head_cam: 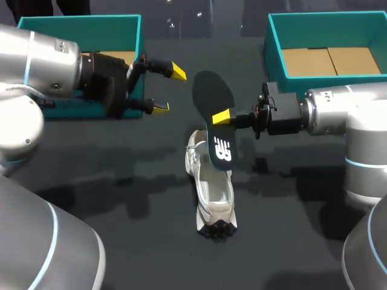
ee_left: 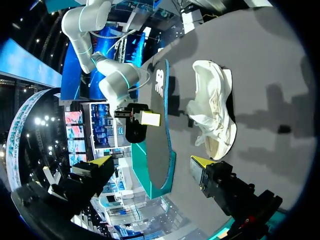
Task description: Take the shoe out of the shoebox, open the shoe tongue, remove and reinsert the insole, then place the shoe into the shoebox
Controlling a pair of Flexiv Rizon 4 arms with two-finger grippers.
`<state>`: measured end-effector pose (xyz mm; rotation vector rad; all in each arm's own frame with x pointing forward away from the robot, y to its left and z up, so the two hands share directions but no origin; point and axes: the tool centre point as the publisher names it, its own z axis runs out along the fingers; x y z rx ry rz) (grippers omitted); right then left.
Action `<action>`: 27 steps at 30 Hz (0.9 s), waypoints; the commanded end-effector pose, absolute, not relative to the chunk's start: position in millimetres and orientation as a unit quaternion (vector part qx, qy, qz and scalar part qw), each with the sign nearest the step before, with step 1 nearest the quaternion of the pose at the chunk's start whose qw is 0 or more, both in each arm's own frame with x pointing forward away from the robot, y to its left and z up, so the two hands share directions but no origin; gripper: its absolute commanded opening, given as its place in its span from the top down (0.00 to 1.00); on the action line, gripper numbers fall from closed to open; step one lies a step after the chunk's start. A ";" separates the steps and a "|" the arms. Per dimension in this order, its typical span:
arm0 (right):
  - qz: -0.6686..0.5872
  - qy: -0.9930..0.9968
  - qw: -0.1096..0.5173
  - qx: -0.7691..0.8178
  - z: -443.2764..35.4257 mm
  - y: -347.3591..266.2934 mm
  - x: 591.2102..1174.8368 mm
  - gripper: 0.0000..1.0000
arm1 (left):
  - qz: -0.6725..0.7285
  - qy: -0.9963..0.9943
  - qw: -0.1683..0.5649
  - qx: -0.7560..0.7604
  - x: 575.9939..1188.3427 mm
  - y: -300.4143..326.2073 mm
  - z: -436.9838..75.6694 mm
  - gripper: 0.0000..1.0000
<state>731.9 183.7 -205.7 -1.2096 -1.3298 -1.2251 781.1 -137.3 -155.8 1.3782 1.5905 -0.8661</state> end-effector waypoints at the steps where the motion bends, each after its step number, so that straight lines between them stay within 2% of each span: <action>1: -0.499 -0.541 0.463 -0.493 -205.9 184.5 730.8 1.00 | -0.401 0.584 0.489 0.509 777.4 -135.3 -160.6 0.00; 12: -0.499 -0.541 0.463 -0.493 -205.9 184.5 730.8 1.00 | -0.401 0.584 0.489 0.509 777.4 -135.3 -160.6 0.00; 27: -0.499 -0.541 0.463 -0.493 -205.9 184.5 730.8 1.00 | -0.417 0.591 0.517 0.459 772.6 -152.5 -201.6 0.00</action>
